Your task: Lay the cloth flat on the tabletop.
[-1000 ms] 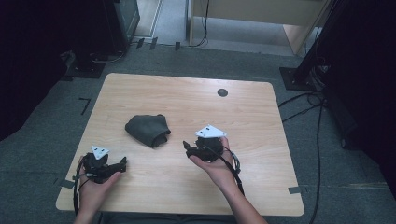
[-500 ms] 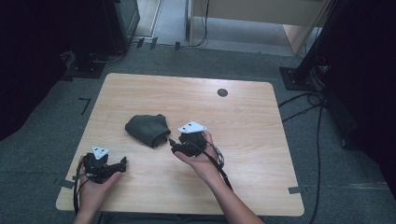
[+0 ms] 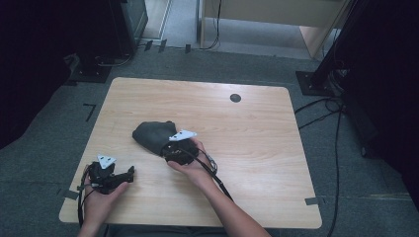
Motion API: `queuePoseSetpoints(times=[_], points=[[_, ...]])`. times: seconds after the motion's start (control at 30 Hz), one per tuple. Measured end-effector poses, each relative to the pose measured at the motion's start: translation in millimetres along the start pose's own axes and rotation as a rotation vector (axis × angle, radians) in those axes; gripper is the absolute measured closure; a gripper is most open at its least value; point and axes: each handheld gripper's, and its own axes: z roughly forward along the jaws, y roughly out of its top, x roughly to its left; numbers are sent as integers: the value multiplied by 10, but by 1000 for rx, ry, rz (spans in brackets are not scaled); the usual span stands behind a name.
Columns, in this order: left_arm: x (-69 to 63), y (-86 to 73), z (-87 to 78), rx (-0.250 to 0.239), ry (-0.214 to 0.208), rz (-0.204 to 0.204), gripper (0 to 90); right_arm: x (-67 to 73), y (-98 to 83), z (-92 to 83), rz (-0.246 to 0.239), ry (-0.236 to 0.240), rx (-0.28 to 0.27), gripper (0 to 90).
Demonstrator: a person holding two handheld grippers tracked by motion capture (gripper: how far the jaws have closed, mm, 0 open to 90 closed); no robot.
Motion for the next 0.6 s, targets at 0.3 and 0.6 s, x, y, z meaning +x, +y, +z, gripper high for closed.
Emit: queuePoseSetpoints(times=[0.3,0.6], points=[[-6,-1,-1,-2,-2,4,73,11,-27,117,-18,-13,-6,885],[-31,34,-21,21,-1,5,134,-140,-165,-318,-49,15,-61,891]])
